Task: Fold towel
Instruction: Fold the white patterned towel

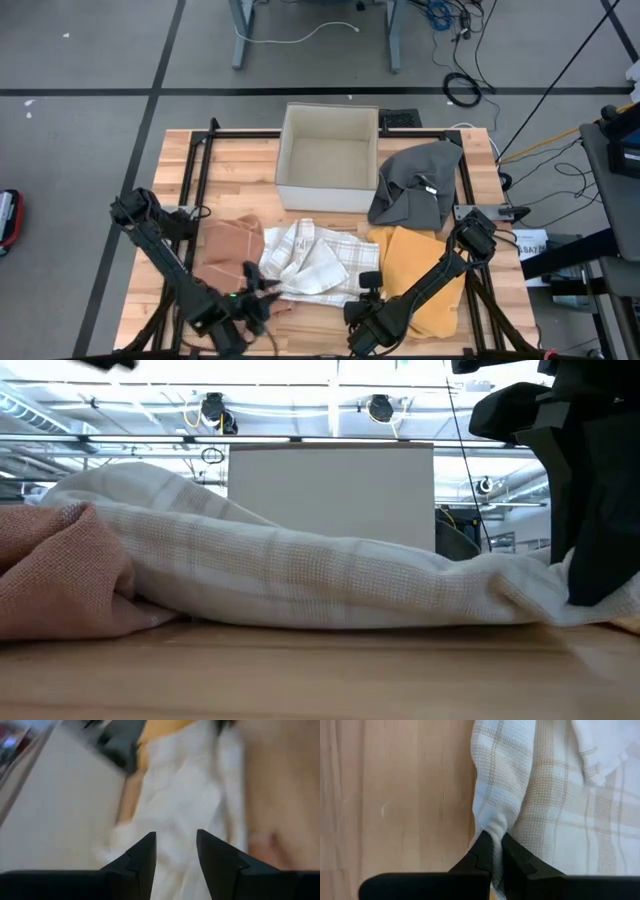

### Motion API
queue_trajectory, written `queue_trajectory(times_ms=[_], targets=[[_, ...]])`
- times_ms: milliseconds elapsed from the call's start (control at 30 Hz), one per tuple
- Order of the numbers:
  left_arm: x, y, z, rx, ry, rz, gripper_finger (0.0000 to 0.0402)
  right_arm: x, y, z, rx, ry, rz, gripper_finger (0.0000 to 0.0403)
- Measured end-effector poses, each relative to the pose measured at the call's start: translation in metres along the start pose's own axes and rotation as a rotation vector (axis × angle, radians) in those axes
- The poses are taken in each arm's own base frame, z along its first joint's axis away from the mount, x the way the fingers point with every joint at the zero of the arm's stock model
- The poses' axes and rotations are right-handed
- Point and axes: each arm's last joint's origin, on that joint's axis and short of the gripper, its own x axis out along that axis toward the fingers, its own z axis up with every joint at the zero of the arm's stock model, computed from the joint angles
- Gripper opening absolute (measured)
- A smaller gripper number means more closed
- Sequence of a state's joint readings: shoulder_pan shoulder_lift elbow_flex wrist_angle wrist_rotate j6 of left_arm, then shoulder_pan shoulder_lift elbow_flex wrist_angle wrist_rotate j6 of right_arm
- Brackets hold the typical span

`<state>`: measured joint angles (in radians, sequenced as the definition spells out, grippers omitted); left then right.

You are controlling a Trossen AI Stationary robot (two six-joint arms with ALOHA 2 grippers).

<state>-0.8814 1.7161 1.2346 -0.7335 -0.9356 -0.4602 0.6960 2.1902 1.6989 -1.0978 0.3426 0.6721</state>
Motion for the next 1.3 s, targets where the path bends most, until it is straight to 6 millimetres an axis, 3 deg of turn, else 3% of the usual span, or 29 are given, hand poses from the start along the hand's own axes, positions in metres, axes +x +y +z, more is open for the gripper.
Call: queue_trajectory(times_ms=[133, 333, 433, 733, 933, 1067, 1300], targets=[[0.030, 0.007, 0.020, 0.016, -0.017, -0.241, 0.0147, 0.000, 0.000, 0.000, -0.002, -0.004, 0.001, 0.0011], [0.071, 0.040, 0.029, 0.044, -0.010, -0.232, 0.0147, 0.000, 0.000, 0.001, 0.002, -0.023, -0.007, 0.0011], [0.097, 0.056, 0.030, 0.023, 0.012, -0.340, 0.0147, 0.000, 0.000, 0.002, 0.001, -0.027, -0.012, 0.0011], [0.168, 0.066, 0.009, 0.026, 0.117, -0.528, 0.0165, 0.000, 0.000, 0.002, 0.000, -0.045, -0.032, 0.0011], [0.191, 0.065, -0.004, 0.031, 0.159, -0.567, 0.0175, 0.000, 0.000, 0.002, 0.000, -0.047, -0.031, 0.0011], [0.200, 0.067, -0.009, 0.027, 0.179, -0.610, 0.0144, 0.000, 0.000, 0.002, 0.000, -0.047, -0.032, 0.0011], [0.201, 0.070, -0.013, 0.059, 0.200, -0.613, 0.0015, 0.000, 0.000, 0.003, 0.003, -0.050, -0.030, 0.0011]])
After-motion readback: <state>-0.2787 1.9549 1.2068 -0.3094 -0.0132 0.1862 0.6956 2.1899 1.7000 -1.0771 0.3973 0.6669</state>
